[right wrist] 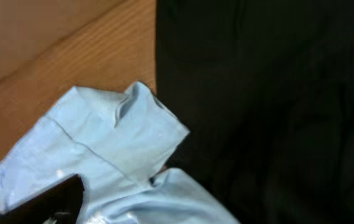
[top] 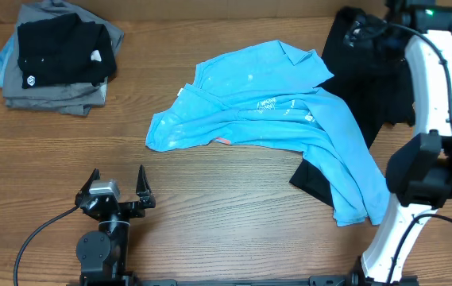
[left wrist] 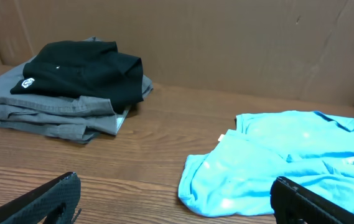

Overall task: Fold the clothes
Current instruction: 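Reach the left gripper to the blue shirt's left edge and grasp it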

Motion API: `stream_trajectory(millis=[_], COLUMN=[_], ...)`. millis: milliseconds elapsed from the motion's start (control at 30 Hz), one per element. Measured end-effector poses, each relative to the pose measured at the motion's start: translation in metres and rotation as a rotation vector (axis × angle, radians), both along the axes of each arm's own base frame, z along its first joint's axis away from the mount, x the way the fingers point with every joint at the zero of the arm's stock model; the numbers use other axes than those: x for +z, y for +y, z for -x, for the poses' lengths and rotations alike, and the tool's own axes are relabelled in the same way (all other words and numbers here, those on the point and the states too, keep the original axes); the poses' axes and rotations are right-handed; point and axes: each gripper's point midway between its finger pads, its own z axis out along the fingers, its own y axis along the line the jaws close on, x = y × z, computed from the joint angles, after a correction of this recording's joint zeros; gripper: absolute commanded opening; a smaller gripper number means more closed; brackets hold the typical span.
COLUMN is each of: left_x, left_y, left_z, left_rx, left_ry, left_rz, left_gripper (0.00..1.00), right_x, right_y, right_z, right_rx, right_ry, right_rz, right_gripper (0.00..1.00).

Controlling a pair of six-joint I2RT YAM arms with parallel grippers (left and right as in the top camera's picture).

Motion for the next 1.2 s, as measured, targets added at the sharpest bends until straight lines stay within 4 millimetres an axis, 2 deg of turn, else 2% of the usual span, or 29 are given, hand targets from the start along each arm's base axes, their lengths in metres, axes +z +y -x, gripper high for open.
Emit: stream_trajectory(millis=[33,100,233,300,367,467,667,800,867,1033,1133,1200], left_x=[0.000,0.000,0.000,0.000,0.000,0.003,0.023,0.057,0.065,0.076,0.095,0.107], left_y=[0.000,0.000,0.000,0.000,0.000,0.000,-0.002,-0.026,-0.038,-0.055,-0.061,-0.064], left_z=[0.000,0.000,0.000,0.000,0.000,0.000,-0.001,0.003,0.006,0.010,0.005,-0.005], left_rx=[0.000,0.000,0.000,0.000,0.000,0.000,-0.009,-0.152,-0.226,-0.325,-0.363,-0.385], left_ry=[0.000,0.000,0.000,0.000,0.000,-0.010,-0.094,-0.231,-0.262,-0.228,-0.154,-0.071], left_rz=[0.000,0.000,0.000,0.000,0.000,0.000,0.004,0.012,0.009,0.009,0.012,0.010], left_gripper=[1.00,1.00,1.00,1.00,1.00,1.00,1.00,1.00,1.00,1.00,1.00,1.00], right_x=[-0.008,-0.032,-0.087,-0.109,-0.121,-0.126,-0.127,-0.127,-0.127,-0.127,-0.127,-0.127], right_y=[-0.003,-0.006,0.001,0.005,0.006,0.003,-0.001,-0.002,-0.002,-0.003,-0.003,-0.003], right_z=[-0.002,-0.003,0.005,0.011,0.016,0.016,0.017,0.016,0.016,0.015,0.015,0.016], right_rx=[-0.002,0.001,0.010,0.013,0.013,0.007,-0.002,-0.005,-0.005,-0.006,-0.006,-0.006], right_ry=[0.004,0.037,0.150,0.200,0.230,0.239,0.245,0.240,0.240,0.239,0.238,0.239], right_rz=[-0.023,-0.067,-0.126,-0.144,-0.151,-0.138,-0.114,-0.106,-0.106,-0.103,-0.103,-0.103], right_gripper=[0.71,0.67,0.68,0.70,0.75,0.77,0.80,0.81,0.82,0.82,0.83,0.86])
